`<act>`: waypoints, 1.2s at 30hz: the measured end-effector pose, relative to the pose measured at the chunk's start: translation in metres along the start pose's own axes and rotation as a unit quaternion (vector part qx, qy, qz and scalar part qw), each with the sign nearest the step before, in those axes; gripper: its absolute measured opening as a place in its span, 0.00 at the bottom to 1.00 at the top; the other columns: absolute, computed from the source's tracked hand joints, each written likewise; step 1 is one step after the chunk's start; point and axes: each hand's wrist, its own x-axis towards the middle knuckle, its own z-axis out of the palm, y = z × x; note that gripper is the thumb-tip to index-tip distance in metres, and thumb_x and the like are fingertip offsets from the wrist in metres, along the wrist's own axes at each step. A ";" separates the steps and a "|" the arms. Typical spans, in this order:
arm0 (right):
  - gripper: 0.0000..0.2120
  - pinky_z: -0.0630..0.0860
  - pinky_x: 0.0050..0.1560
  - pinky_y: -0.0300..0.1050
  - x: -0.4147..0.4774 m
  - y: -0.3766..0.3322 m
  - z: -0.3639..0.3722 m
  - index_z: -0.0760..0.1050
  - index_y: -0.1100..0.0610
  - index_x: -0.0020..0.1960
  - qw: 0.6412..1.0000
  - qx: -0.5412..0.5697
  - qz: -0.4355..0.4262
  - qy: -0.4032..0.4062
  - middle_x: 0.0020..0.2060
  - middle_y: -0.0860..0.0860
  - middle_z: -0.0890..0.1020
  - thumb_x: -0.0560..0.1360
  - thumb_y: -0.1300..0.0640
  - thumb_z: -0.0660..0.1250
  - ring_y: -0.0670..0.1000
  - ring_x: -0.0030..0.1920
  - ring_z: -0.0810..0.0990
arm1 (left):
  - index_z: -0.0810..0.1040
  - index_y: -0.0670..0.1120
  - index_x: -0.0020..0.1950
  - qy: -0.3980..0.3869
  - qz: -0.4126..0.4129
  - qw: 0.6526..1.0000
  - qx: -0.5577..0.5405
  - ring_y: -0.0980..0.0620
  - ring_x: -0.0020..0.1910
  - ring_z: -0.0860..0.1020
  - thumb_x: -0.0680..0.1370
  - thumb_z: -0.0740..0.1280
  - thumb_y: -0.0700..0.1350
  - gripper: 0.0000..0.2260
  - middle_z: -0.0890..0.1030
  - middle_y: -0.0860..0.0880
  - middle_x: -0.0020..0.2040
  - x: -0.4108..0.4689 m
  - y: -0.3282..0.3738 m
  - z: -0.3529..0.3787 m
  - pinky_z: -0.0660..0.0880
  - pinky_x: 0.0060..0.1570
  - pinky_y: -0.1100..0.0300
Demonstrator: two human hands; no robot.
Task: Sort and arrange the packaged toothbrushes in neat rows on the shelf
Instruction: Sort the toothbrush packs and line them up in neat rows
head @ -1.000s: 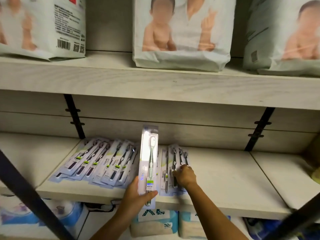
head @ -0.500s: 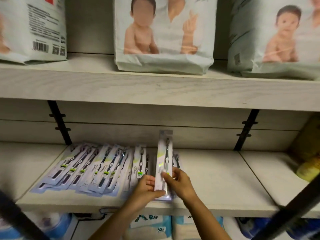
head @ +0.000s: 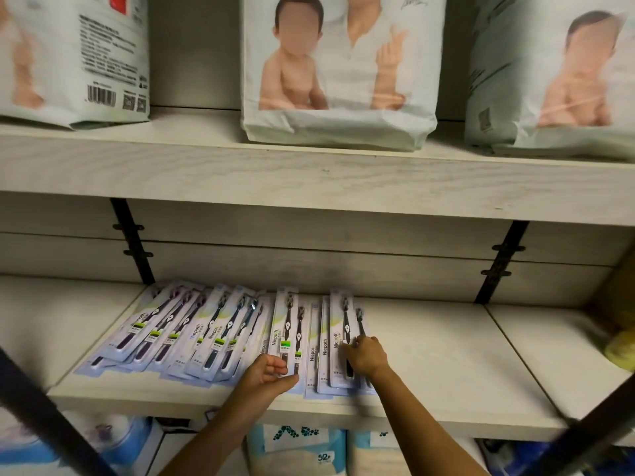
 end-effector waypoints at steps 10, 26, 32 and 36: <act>0.21 0.69 0.63 0.50 -0.008 0.003 -0.003 0.67 0.59 0.67 1.000 -0.018 -0.007 0.005 0.63 0.58 0.69 0.79 0.48 0.56 0.59 0.61 0.74 | 0.74 0.40 0.54 -0.004 0.011 1.000 -0.007 0.51 0.50 0.76 0.74 0.69 0.39 0.10 0.78 0.44 0.51 -0.009 0.004 -0.001 0.73 0.45 0.67; 0.15 0.71 0.48 0.42 -0.023 0.004 -0.007 0.72 0.58 0.60 0.998 -0.018 -0.053 0.009 0.59 0.56 0.77 0.79 0.50 0.58 0.52 0.49 0.75 | 0.76 0.43 0.50 0.004 -0.022 0.999 -0.045 0.47 0.49 0.79 0.73 0.70 0.40 0.07 0.80 0.44 0.50 -0.033 -0.009 -0.025 0.74 0.43 0.64; 0.19 0.73 0.56 0.46 -0.049 -0.007 -0.007 0.67 0.52 0.68 0.979 0.016 -0.153 0.135 0.67 0.49 0.69 0.79 0.49 0.60 0.51 0.53 0.78 | 0.78 0.45 0.47 0.016 0.056 0.998 -0.037 0.53 0.47 0.80 0.71 0.72 0.45 0.07 0.82 0.49 0.44 -0.042 -0.001 -0.043 0.74 0.47 0.64; 0.11 0.79 0.47 0.42 -0.093 -0.033 -0.001 0.72 0.46 0.60 0.941 0.103 -0.271 0.174 0.56 0.44 0.77 0.77 0.53 0.63 0.40 0.45 0.77 | 0.78 0.45 0.47 0.016 0.149 0.988 -0.026 0.53 0.47 0.80 0.75 0.68 0.38 0.04 0.83 0.48 0.46 -0.043 0.010 -0.067 0.76 0.48 0.65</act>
